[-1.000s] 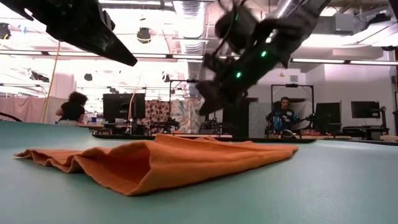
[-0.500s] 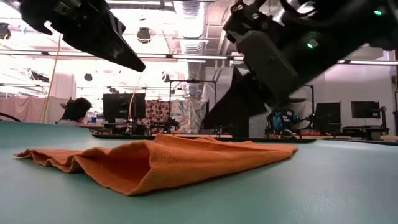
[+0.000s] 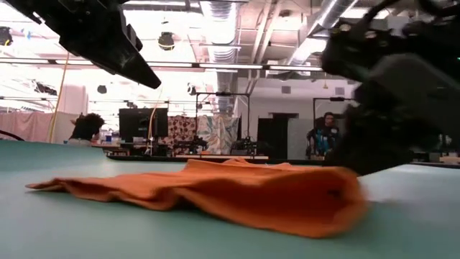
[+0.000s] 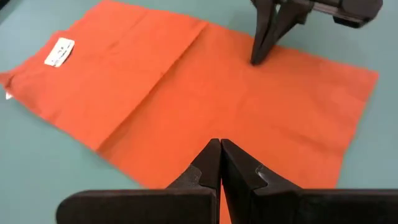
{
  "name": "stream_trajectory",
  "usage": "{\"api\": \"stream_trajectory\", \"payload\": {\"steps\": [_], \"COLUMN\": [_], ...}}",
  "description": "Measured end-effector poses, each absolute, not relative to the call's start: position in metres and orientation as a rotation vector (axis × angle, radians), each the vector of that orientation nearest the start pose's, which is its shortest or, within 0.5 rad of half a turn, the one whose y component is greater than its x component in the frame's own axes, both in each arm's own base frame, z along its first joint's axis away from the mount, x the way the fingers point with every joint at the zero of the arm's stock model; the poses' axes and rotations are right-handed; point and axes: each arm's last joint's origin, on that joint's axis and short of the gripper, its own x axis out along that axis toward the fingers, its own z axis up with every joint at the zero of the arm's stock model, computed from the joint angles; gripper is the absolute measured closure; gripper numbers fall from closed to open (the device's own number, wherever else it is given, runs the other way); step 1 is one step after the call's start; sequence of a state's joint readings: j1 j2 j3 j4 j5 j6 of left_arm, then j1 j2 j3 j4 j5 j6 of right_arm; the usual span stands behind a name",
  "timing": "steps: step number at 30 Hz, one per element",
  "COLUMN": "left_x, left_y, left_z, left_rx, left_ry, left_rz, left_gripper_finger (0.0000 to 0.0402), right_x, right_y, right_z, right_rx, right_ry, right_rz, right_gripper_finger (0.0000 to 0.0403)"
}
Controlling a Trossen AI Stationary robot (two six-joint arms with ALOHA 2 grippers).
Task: Roll towel into tight, uniform cylinder
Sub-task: Roll the orange table napkin
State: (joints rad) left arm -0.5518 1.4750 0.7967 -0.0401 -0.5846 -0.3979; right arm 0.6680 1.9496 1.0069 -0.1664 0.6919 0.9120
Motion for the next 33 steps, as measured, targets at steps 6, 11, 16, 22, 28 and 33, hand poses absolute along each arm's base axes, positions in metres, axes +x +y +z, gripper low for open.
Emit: {"api": "stream_trajectory", "payload": {"steps": [6,11,16,22,28,33], "left_x": [0.258,0.251,0.242,0.245,0.268,0.286], "left_y": [-0.14,-0.138,-0.133,-0.131,-0.141,-0.145], "left_z": [0.198,0.181,0.17,0.165,0.139,0.128], "left_rx": [-0.01,-0.04,-0.036,0.009,0.062,0.076], "left_ry": [0.56,0.454,0.353,0.28,0.303,0.327], "left_rz": [0.14,0.041,0.011,0.02,-0.055,-0.046], "left_gripper_finger": [0.0401,0.0401,0.0401,0.0401,0.0402,0.0401], "right_x": [0.265,0.258,0.255,0.25,0.252,0.251], "right_y": [0.198,0.192,0.194,0.216,0.237,0.248], "right_z": [0.099,0.102,0.122,0.141,0.133,0.124], "right_rx": [0.084,-0.014,-0.051,-0.023,0.044,0.067], "right_ry": [0.841,0.854,0.769,0.648,0.561,0.532], "right_rz": [-0.502,-0.549,-0.527,-0.407,-0.345,-0.32], "right_gripper_finger": [0.0398,0.0398,0.0398,0.0398,0.0398,0.0398]}}
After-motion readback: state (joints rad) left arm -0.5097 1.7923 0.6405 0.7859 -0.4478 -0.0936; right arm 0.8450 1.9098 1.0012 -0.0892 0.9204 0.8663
